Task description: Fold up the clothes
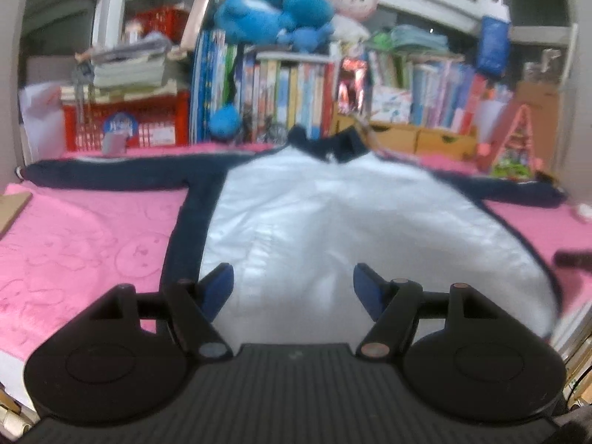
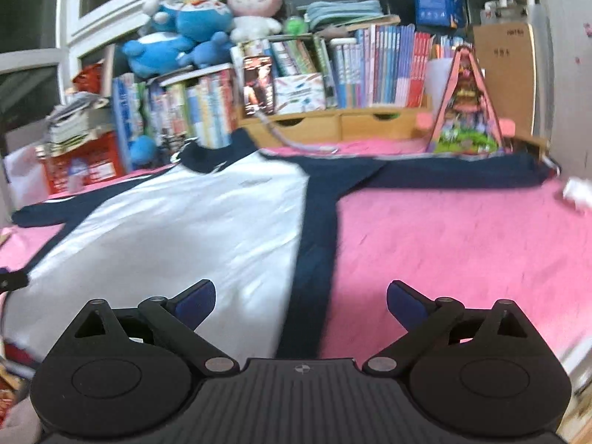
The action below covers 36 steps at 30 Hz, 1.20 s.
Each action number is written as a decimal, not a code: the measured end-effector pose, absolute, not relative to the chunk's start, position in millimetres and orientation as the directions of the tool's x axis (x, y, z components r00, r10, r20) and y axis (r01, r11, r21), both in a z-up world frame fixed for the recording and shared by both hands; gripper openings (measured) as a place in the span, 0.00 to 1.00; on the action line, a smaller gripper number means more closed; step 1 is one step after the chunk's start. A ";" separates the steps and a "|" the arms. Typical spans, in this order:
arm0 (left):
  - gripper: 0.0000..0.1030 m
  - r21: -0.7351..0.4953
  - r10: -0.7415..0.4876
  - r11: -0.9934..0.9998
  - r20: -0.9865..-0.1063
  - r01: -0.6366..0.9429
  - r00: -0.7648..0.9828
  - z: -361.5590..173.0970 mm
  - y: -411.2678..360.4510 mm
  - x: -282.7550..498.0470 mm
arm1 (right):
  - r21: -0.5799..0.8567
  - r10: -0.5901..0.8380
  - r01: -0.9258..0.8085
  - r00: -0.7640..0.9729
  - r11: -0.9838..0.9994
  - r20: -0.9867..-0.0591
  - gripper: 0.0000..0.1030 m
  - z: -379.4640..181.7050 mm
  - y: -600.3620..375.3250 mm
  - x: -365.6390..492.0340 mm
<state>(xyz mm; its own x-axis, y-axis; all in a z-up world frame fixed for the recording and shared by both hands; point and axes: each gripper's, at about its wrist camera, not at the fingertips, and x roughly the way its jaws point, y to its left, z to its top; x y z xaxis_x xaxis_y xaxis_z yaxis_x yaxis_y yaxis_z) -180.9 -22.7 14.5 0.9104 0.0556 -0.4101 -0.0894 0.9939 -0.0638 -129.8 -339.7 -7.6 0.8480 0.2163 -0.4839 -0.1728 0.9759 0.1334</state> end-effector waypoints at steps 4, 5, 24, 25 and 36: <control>0.70 -0.069 0.049 0.994 -0.405 -0.084 0.913 19.9 -35.0 -212.8 | 0.149 0.219 -0.166 0.844 0.975 -0.490 0.97 -10.4 -314.7 -188.2; 0.73 -0.055 0.056 0.995 -0.402 -0.085 0.914 21.5 -37.5 -218.5 | 0.140 0.216 -0.168 0.846 0.976 -0.488 0.99 -10.0 -312.6 -198.3; 0.76 -0.018 0.074 0.996 -0.442 -0.091 0.894 9.8 -41.2 -219.0 | 0.026 0.176 -0.192 0.827 0.981 -0.534 1.00 -17.2 -285.4 -218.5; 0.76 -0.017 0.074 0.996 -0.443 -0.091 0.894 9.6 -41.1 -219.2 | 0.023 0.177 -0.195 0.826 0.981 -0.535 1.00 -17.5 -284.8 -218.7; 0.79 -0.008 0.079 0.996 -0.455 -0.092 0.887 8.3 -41.7 -219.2 | 0.027 0.178 -0.195 0.820 0.980 -0.544 1.00 -19.6 -286.5 -217.6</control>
